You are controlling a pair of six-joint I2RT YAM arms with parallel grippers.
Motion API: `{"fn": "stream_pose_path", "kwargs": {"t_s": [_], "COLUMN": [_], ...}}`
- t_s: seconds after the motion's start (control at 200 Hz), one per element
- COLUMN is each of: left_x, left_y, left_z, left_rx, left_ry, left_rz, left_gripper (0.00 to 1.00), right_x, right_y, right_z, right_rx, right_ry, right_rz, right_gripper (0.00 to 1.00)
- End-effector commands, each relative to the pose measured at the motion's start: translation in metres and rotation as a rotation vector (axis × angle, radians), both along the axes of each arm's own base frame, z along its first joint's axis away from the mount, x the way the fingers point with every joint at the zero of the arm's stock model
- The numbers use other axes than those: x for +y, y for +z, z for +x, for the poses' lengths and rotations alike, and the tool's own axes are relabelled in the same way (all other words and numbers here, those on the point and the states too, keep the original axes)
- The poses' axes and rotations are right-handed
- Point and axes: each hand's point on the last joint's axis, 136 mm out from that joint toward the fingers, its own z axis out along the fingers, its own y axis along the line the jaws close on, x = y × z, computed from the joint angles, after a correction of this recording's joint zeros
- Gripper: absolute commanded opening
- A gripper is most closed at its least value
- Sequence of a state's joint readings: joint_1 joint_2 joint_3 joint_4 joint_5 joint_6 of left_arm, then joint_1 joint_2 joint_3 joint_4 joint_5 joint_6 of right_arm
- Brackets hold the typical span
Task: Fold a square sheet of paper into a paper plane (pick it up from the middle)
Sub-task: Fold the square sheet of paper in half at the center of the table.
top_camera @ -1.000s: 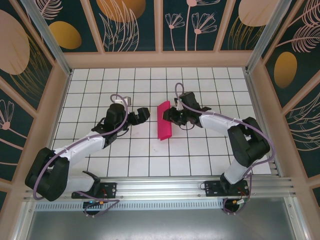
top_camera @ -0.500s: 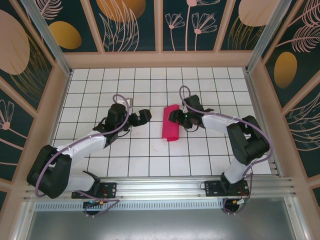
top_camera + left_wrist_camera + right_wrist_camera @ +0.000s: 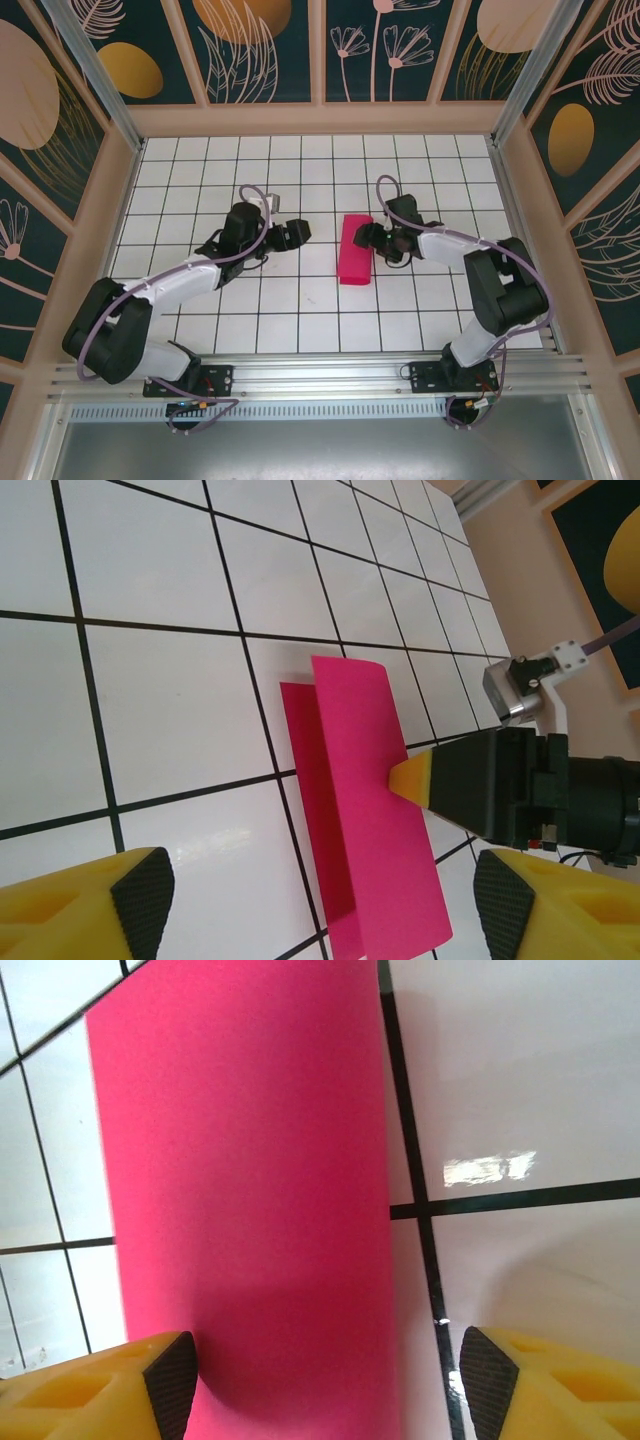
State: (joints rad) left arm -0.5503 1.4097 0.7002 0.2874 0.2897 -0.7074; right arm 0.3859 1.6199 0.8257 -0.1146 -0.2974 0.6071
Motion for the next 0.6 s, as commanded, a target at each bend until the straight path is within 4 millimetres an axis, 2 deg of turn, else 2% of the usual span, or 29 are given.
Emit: {"fn": "stream_pose_path", "kwargs": {"t_s": [0.0, 0.14, 0.335, 0.47, 0.595], "left_x": [-0.013, -0.021, -0.028, -0.041, -0.049], "left_y": [0.013, 0.013, 0.008, 0.005, 0.002], "left_z": [0.003, 0.004, 0.006, 0.007, 0.010], "left_rx": [-0.033, -0.027, -0.012, 0.003, 0.023], "left_ry": [-0.042, -0.062, -0.061, -0.071, -0.063], "left_rz": [-0.020, -0.016, -0.001, 0.012, 0.009], "left_gripper": [0.77, 0.72, 0.71, 0.70, 0.63], "right_x": [-0.008, -0.010, -0.007, -0.010, -0.012], "right_y": [0.005, -0.002, -0.006, -0.010, -0.018], "right_z": [-0.006, -0.010, -0.011, -0.013, -0.016], "right_rx": [-0.009, 0.008, 0.018, 0.022, 0.042], "right_ry": [0.020, 0.036, 0.043, 0.047, 0.053], "right_rz": [0.008, 0.004, 0.017, 0.003, -0.016], "right_gripper": [0.73, 0.73, 0.72, 0.71, 0.71]}}
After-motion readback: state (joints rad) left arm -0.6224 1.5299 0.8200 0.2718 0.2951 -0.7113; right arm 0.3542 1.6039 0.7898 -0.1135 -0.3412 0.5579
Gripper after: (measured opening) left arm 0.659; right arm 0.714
